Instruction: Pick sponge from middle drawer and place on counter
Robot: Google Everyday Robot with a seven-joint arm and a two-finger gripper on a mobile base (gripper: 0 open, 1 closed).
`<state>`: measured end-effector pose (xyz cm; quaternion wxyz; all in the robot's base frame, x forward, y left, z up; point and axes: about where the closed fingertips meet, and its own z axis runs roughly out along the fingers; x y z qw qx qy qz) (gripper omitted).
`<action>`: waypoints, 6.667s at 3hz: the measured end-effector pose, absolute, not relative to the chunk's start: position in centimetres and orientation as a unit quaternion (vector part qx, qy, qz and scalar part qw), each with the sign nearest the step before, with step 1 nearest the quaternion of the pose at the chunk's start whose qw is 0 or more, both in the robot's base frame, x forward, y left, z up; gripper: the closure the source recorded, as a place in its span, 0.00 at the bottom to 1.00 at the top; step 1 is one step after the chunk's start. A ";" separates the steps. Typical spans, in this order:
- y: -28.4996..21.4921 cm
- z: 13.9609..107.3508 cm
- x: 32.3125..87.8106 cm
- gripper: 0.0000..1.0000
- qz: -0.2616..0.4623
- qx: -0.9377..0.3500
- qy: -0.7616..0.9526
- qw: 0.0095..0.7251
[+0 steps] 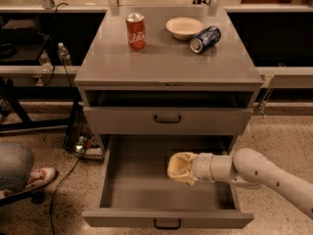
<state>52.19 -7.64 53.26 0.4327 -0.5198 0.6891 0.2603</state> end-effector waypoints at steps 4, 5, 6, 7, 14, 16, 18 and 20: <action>-14.1 75.4 57.4 1.00 0.117 -0.548 0.595 0.576; -14.1 75.4 57.4 1.00 0.117 -0.548 0.595 0.576; -15.1 76.5 57.5 1.00 0.122 -0.507 0.600 0.606; -17.2 79.7 58.3 1.00 0.106 -0.482 0.587 0.642; -10.8 93.2 72.3 1.00 0.012 -0.710 0.435 0.553; -8.5 90.9 74.0 0.98 0.011 -0.753 0.435 0.493; -6.5 89.3 74.2 0.52 0.022 -0.786 0.428 0.446; -6.3 88.9 73.8 0.01 0.031 -0.795 0.426 0.431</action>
Offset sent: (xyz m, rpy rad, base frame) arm 0.0584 -0.0705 0.1930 -0.0008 -0.3679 -0.0912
